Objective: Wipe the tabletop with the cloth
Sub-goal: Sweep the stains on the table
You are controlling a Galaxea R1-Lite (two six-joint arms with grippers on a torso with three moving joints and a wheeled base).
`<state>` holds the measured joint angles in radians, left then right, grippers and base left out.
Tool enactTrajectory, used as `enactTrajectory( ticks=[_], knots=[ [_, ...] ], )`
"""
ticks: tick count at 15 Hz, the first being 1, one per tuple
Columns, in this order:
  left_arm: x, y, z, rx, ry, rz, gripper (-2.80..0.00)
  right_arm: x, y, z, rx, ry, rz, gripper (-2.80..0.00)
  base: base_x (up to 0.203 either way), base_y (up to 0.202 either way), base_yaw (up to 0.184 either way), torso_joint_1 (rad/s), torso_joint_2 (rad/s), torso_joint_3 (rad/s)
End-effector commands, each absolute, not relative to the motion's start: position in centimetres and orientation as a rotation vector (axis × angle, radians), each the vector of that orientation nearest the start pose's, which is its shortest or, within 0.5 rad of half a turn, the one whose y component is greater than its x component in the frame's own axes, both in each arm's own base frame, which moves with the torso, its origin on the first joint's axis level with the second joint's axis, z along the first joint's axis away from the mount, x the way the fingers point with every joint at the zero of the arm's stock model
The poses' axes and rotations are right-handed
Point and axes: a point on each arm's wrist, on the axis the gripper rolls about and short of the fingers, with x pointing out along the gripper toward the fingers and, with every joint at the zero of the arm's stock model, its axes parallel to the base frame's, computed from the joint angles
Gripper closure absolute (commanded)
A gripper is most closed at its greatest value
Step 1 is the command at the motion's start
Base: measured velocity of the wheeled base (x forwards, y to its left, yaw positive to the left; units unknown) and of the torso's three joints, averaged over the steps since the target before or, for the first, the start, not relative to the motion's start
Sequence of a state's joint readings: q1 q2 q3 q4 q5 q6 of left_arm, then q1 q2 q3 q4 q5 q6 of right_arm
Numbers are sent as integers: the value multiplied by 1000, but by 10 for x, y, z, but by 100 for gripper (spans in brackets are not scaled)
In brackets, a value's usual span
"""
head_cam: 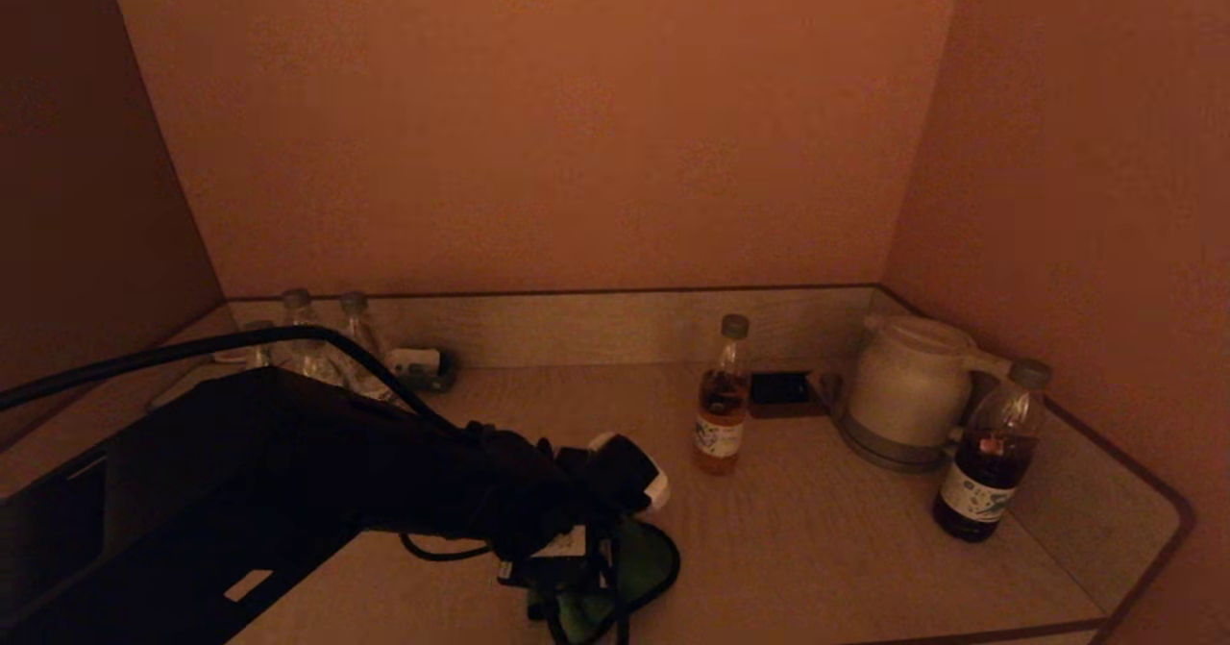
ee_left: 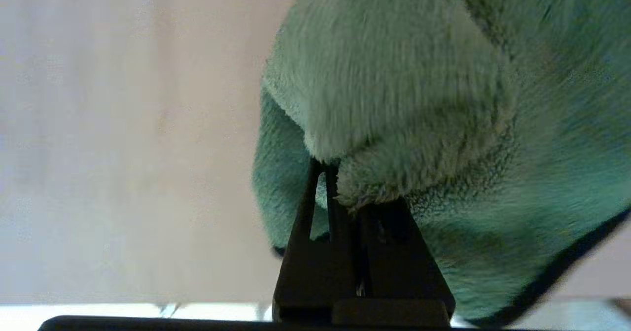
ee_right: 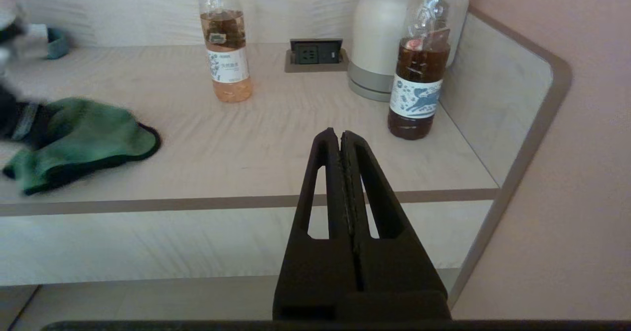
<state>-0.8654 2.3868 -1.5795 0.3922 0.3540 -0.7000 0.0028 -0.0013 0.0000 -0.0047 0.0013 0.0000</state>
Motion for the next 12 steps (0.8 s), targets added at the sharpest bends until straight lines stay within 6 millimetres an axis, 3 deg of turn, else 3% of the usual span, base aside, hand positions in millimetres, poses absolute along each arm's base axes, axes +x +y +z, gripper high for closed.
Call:
enactTrajectory(
  ticks=[1,4,6,8,9,11,12],
  knots=[
    [293,-335,33,55,1035,-94,0,-23,0,76,0,-5,5,0,0,0,0,0,0,0],
    [320,-353,27,17,976,-121,0,-23,0,76,0,-5,5,0,0,0,0,0,0,0],
    [341,-356,18,10,947,-123,0,-23,0,76,0,-5,5,0,0,0,0,0,0,0],
    [348,-353,14,19,934,-123,0,-23,0,76,0,-5,5,0,0,0,0,0,0,0],
    [366,-344,6,5,897,-117,0,-23,0,76,0,-5,5,0,0,0,0,0,0,0],
    [380,-334,-1,5,875,-104,0,-23,0,76,0,-5,5,0,0,0,0,0,0,0],
    [394,-317,0,-12,874,-61,0,-23,0,76,0,-5,5,0,0,0,0,0,0,0]
  ],
)
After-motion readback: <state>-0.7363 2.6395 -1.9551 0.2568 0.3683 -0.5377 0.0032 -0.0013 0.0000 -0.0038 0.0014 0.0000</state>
